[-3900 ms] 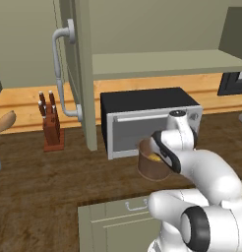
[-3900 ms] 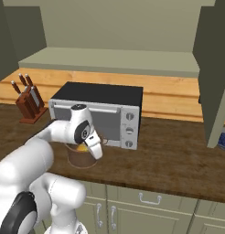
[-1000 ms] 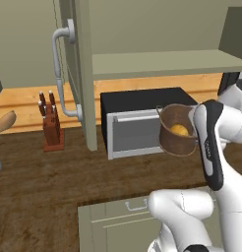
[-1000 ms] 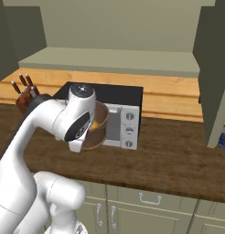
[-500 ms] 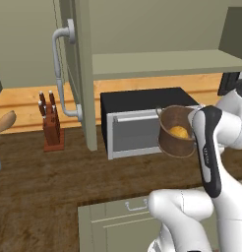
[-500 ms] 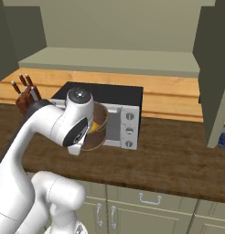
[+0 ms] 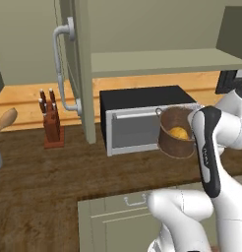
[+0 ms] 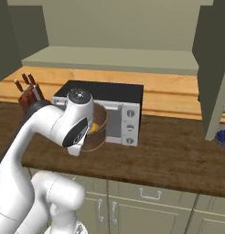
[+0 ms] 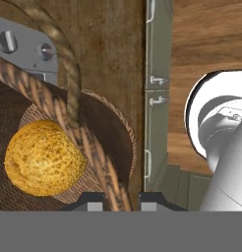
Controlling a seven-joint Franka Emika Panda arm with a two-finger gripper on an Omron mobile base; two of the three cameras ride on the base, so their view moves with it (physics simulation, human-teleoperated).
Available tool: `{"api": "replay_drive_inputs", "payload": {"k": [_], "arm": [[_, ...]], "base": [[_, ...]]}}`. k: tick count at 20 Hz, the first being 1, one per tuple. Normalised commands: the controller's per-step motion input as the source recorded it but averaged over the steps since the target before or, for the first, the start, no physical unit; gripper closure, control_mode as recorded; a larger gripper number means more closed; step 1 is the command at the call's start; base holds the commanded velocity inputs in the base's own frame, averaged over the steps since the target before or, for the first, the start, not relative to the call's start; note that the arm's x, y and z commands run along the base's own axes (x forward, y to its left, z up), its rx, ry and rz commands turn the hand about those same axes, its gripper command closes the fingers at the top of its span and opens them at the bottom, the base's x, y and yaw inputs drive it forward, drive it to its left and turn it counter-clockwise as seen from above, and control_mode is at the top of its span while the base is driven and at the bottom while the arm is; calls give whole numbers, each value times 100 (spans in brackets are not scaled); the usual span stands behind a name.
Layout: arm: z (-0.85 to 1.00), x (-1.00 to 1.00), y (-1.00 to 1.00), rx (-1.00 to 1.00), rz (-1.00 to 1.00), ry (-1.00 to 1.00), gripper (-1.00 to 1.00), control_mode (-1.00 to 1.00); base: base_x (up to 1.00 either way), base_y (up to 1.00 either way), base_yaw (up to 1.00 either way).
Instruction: Open the cabinet, pick up the bread from the cabinet and place it in the basket. Then move the basket to the dining counter.
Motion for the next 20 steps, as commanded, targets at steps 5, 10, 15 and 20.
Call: {"api": "replay_drive_inputs", "payload": {"k": [5, 10, 15, 20], "arm": [[0, 0, 0, 0, 0, 0, 100, 100], [0, 0, 0, 0, 0, 0, 100, 100], [0, 0, 0, 0, 0, 0, 100, 100], [0, 0, 0, 0, 0, 0, 100, 100]], "base": [[-94, -25, -1], [-54, -18, -33], [-2, 0, -66], [-2, 12, -73]]}}
